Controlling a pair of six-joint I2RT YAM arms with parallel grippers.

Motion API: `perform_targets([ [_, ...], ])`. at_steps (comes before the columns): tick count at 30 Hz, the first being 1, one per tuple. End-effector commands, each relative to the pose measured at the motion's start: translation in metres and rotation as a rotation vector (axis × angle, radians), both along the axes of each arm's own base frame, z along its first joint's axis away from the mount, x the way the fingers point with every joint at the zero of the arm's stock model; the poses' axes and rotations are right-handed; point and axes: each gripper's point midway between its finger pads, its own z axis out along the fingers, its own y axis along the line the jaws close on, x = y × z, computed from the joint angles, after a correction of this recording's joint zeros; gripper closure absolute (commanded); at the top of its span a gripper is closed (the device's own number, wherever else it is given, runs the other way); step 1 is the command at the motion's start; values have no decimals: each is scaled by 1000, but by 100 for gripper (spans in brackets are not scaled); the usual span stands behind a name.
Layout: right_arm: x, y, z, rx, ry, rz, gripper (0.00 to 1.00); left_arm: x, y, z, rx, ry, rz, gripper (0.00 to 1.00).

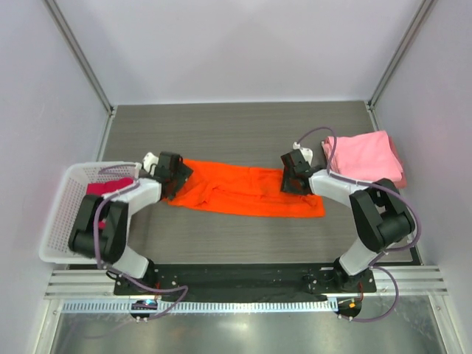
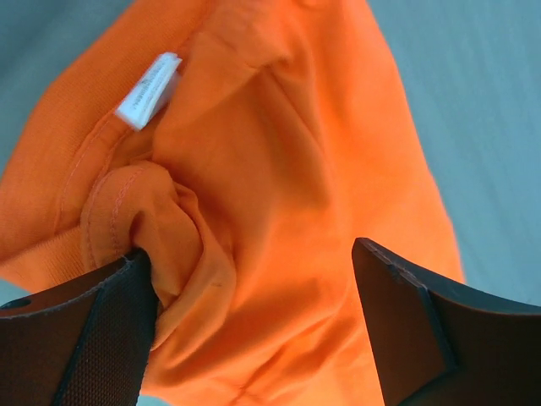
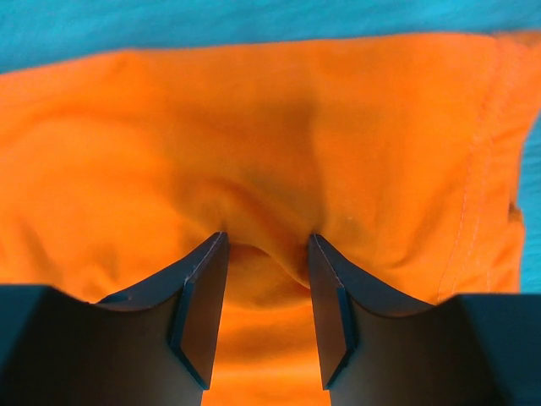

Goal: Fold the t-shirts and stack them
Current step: Fold the tshirt

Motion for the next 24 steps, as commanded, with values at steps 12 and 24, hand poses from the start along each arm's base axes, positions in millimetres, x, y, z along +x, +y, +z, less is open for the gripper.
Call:
perform_targets([
  [12,-156,183,6,301,217,330,50,213,-93,-6,-67,19,-391,27],
  [24,-70,171,143,301,-148,357,27,282,-92,34,-120,-136,-483,25],
])
